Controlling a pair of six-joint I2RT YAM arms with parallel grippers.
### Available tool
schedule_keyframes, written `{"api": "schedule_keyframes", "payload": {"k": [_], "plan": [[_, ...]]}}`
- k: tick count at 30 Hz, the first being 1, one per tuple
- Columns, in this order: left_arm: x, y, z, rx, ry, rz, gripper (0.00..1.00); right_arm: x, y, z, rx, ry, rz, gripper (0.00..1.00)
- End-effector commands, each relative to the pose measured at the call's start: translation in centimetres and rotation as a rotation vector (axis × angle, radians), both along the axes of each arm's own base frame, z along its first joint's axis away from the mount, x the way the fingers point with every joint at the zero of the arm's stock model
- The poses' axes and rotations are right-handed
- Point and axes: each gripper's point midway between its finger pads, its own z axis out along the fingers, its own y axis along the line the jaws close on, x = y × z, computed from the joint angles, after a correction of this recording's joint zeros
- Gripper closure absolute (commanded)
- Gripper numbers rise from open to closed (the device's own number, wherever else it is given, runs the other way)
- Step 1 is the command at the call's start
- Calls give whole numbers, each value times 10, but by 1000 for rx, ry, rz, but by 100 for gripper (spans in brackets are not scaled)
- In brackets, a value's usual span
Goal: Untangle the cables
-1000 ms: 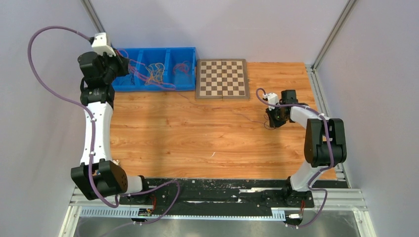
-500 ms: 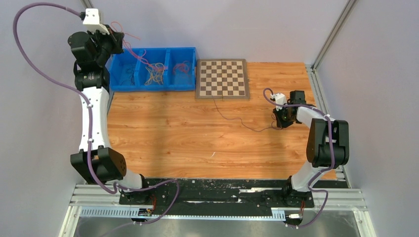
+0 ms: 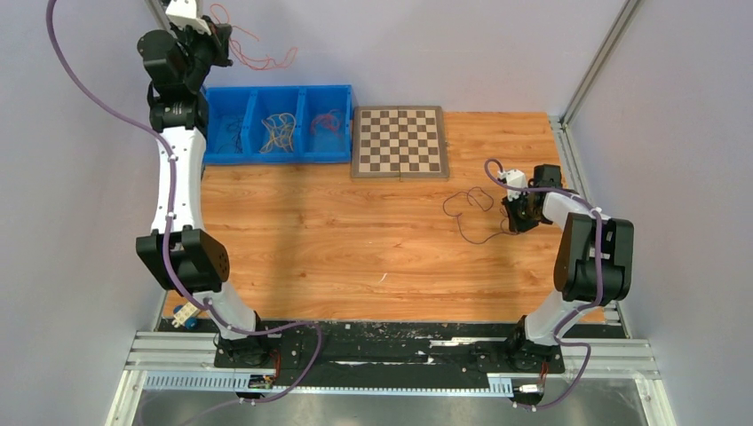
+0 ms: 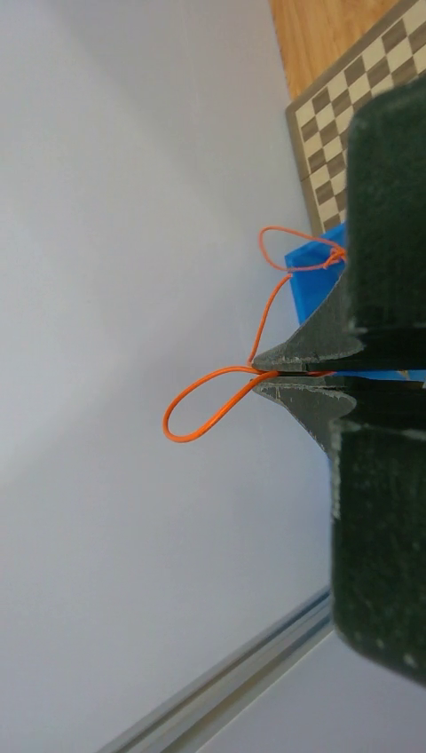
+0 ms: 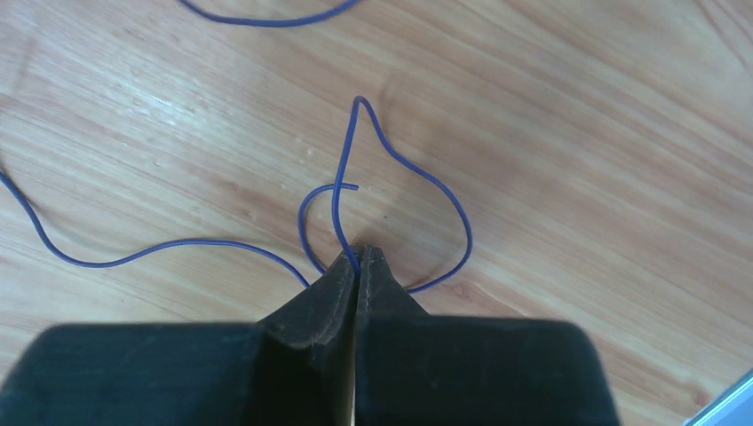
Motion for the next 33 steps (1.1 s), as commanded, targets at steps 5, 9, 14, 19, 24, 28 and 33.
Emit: {"api": "schedule_keyframes", "payload": {"k": [5,9,14,19,24,28,33], "plan": [[22,-38,2,52,-70,-68,100,-20,4,-4,77,137,-61,100],[44,-45,-27,117,-85,22,100,-17,17,9,152,143,-87,100],[78,-42,-69,211,-61,174,99,-15,32,29,220,136,-81,100],[108,-55,-114,187,5,134,96,-15,49,48,291,134,-47,100],[121,-79,-144,158,76,10,76,-16,54,53,306,134,-24,100],[117,-92,-137,151,98,-66,37,-12,59,60,332,122,-10,100],[89,-106,-105,147,73,-157,24,-4,79,84,431,60,58,100]]}}
